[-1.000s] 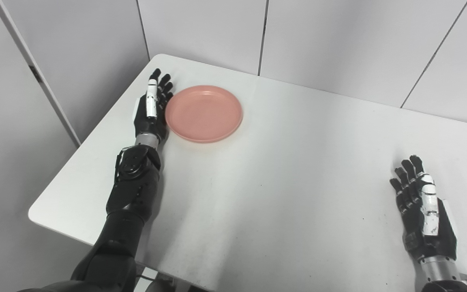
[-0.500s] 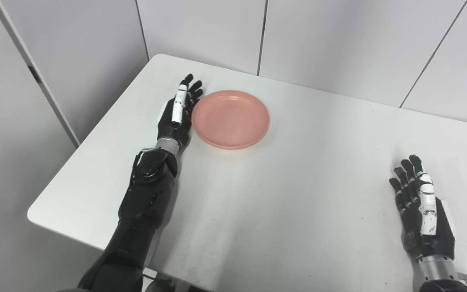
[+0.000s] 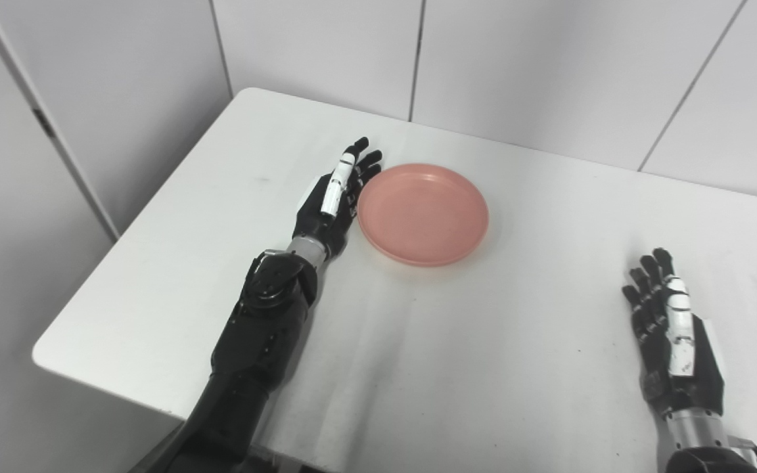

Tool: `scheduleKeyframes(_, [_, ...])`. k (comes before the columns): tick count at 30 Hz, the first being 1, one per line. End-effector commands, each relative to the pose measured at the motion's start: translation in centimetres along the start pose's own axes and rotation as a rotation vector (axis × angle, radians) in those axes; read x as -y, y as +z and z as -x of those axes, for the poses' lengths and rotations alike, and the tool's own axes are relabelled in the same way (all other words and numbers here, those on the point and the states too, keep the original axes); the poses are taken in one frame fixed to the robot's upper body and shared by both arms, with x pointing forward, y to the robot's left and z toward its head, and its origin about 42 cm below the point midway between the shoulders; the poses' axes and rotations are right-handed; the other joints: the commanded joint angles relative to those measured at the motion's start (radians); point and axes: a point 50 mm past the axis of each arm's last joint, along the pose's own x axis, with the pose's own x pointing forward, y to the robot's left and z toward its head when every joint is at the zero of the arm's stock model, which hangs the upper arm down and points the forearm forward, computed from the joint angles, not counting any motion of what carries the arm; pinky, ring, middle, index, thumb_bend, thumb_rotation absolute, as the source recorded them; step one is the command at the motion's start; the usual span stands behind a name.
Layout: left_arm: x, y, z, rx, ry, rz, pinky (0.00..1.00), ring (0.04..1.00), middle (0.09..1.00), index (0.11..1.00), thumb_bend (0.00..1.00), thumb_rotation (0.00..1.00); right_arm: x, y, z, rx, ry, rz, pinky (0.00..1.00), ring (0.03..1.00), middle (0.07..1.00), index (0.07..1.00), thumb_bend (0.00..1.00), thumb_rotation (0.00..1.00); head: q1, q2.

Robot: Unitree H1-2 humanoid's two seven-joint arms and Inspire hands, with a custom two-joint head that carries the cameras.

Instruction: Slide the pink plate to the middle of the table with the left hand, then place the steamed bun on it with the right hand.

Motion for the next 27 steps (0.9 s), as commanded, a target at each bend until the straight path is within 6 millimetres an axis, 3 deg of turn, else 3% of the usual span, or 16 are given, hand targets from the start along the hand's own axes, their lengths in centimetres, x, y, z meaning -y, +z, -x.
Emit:
scheduleKeyframes(1, [1.8, 0.7, -0.1, 0.008, -0.075, -0.022, 0.99, 0.953, 0.931, 0.948, 0.47, 1.00, -0.8, -0.7, 0.6, -0.052, 0.009, -0.012, 1.00, 1.000, 1.000, 1.000, 0.14, 1.00, -0.017, 0.003])
scheduleKeyframes(11, [4.6, 0.3, 0.5, -0.027, -0.193, -0.056, 0.99, 0.960, 0.945, 0.960, 0.45, 1.00, -1.6, -1.0, 0.5, -0.059, 0.011, -0.003, 1.00, 1.000, 1.000, 1.000, 0.14, 1.00, -0.103, 0.022])
scheduleKeyframes(19, [6.9, -0.4, 1.3, -0.046, -0.292, -0.052, 0.99, 0.960, 0.952, 0.967, 0.37, 1.00, -2.4, -1.2, 0.3, -0.055, 0.012, -0.012, 1.00, 1.000, 1.000, 1.000, 0.16, 1.00, -0.159, 0.034])
scheduleKeyframes(27, [8.3, -1.6, 2.7, -0.082, -0.364, -0.046, 0.98, 0.950, 0.939, 0.956, 0.40, 1.00, -3.0, -1.5, 0.2, -0.060, 0.014, -0.020, 1.00, 1.000, 1.000, 1.000, 0.17, 1.00, -0.206, 0.042])
